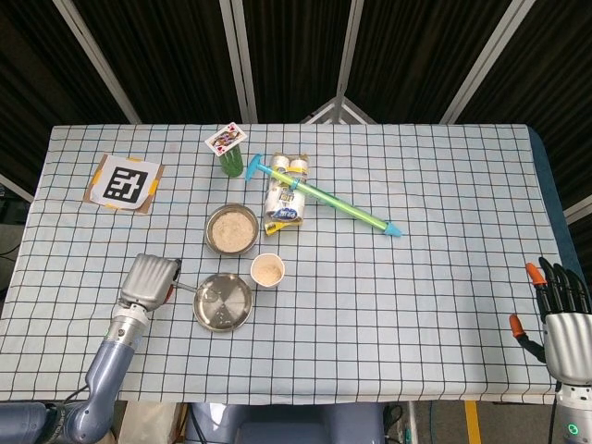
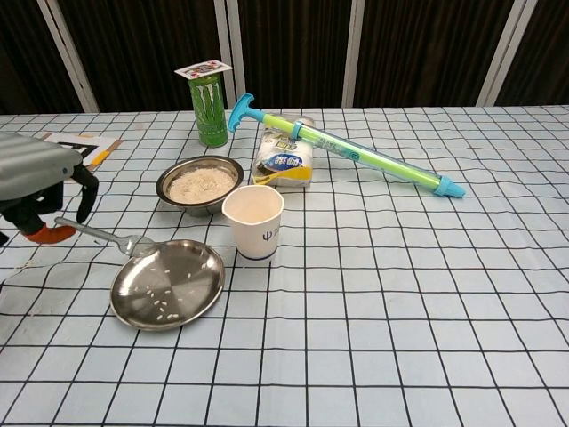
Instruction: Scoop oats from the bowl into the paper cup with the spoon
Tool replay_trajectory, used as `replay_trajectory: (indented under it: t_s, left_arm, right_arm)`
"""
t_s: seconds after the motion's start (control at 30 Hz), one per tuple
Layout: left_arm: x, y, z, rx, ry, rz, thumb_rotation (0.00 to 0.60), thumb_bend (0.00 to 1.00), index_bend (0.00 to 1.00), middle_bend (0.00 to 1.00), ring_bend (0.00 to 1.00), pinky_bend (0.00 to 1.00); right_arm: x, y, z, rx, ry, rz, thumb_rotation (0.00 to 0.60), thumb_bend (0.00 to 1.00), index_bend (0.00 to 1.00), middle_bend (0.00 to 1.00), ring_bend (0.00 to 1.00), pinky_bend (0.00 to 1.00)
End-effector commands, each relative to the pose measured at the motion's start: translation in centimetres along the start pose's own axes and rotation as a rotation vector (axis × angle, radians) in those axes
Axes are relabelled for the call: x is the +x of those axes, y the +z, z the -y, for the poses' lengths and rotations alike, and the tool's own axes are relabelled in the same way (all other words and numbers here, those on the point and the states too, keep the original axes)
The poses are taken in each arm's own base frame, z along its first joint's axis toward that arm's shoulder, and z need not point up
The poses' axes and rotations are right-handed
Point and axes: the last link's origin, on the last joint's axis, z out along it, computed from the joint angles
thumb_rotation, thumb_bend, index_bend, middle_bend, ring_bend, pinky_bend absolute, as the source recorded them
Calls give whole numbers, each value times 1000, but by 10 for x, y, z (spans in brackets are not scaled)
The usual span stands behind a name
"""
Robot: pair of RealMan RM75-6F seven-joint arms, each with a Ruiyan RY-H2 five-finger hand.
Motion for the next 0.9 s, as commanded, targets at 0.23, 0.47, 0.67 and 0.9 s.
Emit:
replay_trajectory:
  t_s: [0.23, 0.47, 0.67, 0.9]
  left_arm:
    - [-19, 13, -21, 6, -18, 46, 600, 413, 542, 1000, 1000, 1000]
    - [-19, 16, -32, -2, -40, 39, 600, 252, 488, 1000, 999, 1000]
    - [-11, 11, -25, 9, -91, 1, 600, 172, 418, 1000, 997, 1000]
    - [2, -8, 4, 26, -183, -101, 600, 169, 395, 945, 950, 1000]
  right_arm:
    - [0, -1, 0, 0, 0, -7, 600, 382, 0, 44, 0, 87]
    - [0, -1, 0, 4, -1, -12, 600, 383, 0, 44, 0, 87]
    - [0, -1, 0, 5, 0, -11, 600, 383, 0, 44, 0, 87]
    - [0, -1, 0, 6, -2, -8, 600, 384, 0, 44, 0, 87]
